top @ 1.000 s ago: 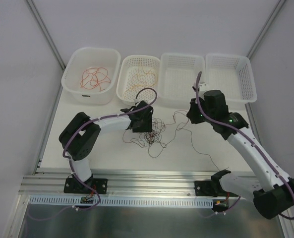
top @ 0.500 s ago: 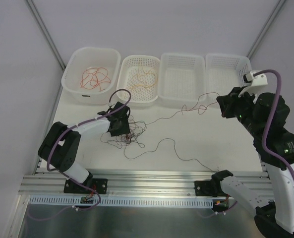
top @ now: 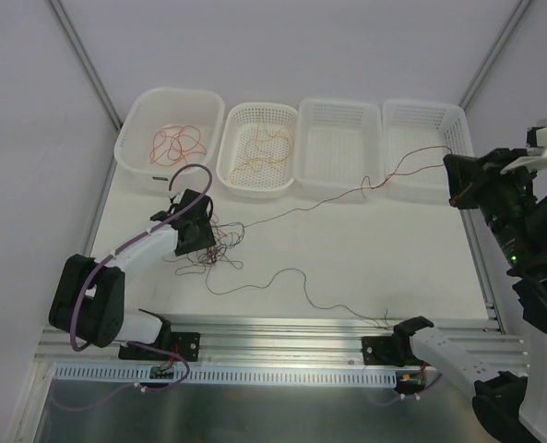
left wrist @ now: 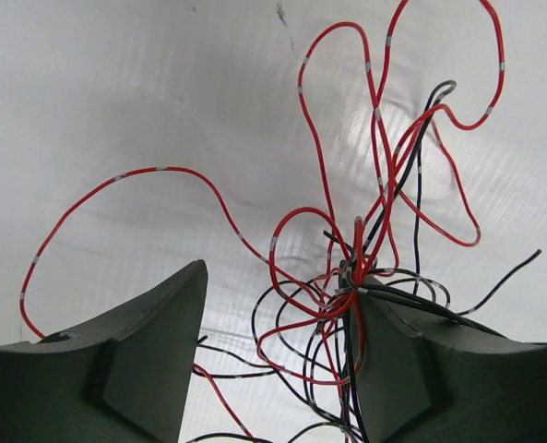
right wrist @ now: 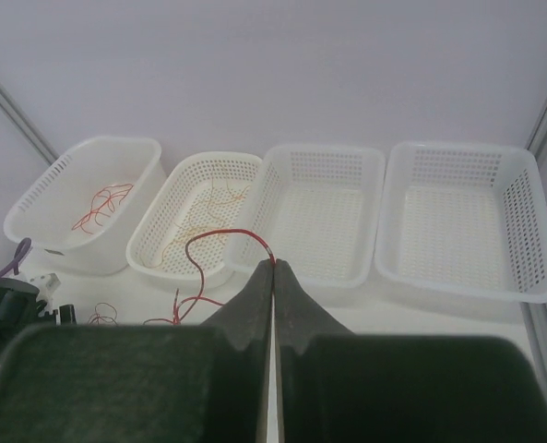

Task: Untangle the cables

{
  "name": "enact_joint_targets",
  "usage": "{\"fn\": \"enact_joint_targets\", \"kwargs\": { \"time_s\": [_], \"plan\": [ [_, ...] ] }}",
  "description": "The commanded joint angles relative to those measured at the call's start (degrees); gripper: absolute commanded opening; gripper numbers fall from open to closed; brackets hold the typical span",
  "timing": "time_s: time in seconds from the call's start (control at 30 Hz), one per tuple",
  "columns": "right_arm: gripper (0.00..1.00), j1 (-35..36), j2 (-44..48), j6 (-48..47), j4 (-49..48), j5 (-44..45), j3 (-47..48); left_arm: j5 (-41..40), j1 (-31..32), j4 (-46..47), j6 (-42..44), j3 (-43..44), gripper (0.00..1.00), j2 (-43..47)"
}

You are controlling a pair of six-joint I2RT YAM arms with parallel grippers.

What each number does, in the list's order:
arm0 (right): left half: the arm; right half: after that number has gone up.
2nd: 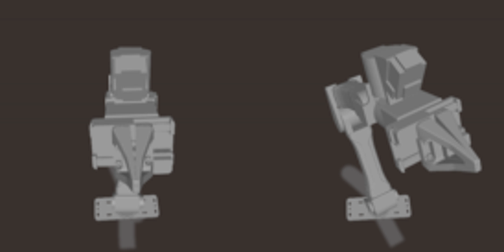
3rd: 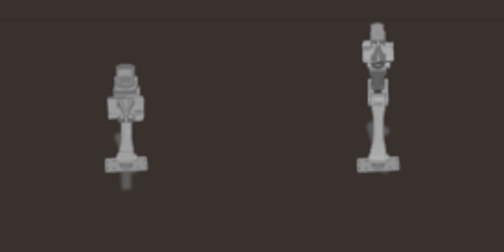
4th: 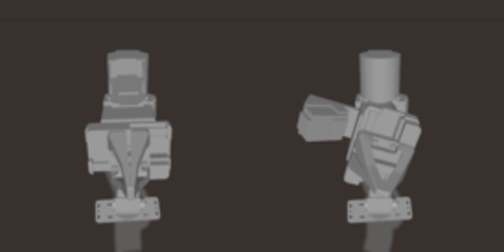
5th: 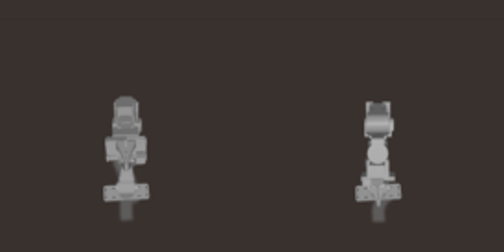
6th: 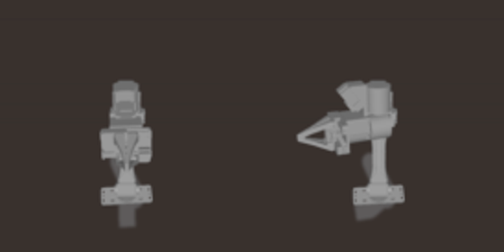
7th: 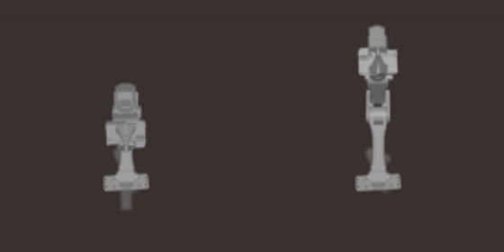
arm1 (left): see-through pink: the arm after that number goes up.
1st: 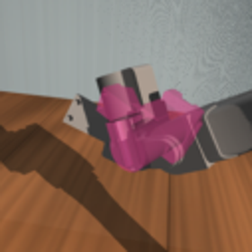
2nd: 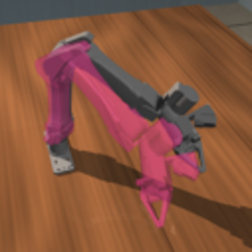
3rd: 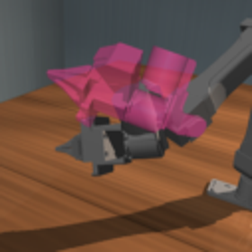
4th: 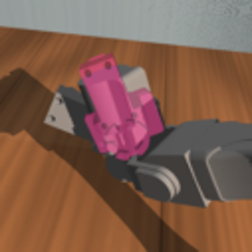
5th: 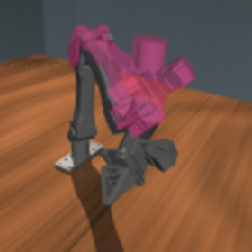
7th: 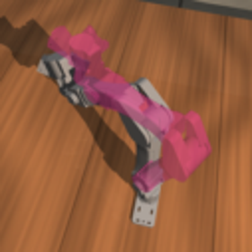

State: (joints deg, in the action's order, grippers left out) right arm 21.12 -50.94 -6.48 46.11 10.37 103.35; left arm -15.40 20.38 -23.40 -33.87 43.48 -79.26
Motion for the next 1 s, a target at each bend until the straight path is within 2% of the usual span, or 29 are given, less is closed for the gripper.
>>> {"fn": "enact_joint_targets", "kwargs": {
  "time_s": [0.0,0.1,0.17,0.37,0.43,0.47,0.5,0.57,0.6,0.7,0.83,0.97],
  "plan": [
    [0.01,-0.4,-0.3,1.5,-1.5,0.8,-1.1,-3.0,-0.7,-1.7,2.4,-0.2,0.60,2.4],
    [0.01,-0.4,0.1,3.7,-1.3,-6.0,-6.8,1.1,-0.7,-1.7,2.8,0.1,0.62,3.1],
    [0.01,-0.4,0.5,5.6,-0.7,-8.0,-14.5,4.5,0.3,-1.5,2.8,0.3,0.64,4.8],
    [0.02,-0.6,2.9,13.3,-1.7,-4.1,-41.4,9.5,4.1,-0.4,4.5,0.6,0.65,7.5],
    [0.24,-1.1,2.2,15.4,-1.5,0.2,-46.2,10.1,5.1,-0.2,4.6,0.6,0.66,6.9],
    [0.39,-1.3,1.9,17.1,-1.2,1.4,-49.4,10.9,6.1,-0.2,4.4,0.6,0.67,6.7],
    [0.62,-1.3,0.8,17.7,-0.6,4.3,-50.5,11.3,6.8,-0.3,4.2,0.6,0.70,6.6],
    [0.72,-1.0,-0.2,16.3,-0.7,5.4,-51.8,11.2,9.0,-0.3,4.2,0.6,0.76,7.2],
    [0.76,-0.6,-0.6,14.1,-2.8,2.8,-52.4,10.9,9.5,-0.3,4.2,0.5,0.77,7.5],
    [0.79,1.9,-2.3,7.3,-9.0,-7.1,-51.6,10.6,9.9,-0.3,4.1,0.2,0.80,8.2],
    [0.79,7.7,-9.1,1.5,-13.8,-15.2,-46.9,8.4,9.9,-0.3,3.2,-0.4,0.82,9.3],
    [0.78,12.7,-21.9,-3.1,-21.0,-22.0,-42.9,7.4,9.9,0.2,2.8,-0.2,0.82,8.3]
  ]
}}
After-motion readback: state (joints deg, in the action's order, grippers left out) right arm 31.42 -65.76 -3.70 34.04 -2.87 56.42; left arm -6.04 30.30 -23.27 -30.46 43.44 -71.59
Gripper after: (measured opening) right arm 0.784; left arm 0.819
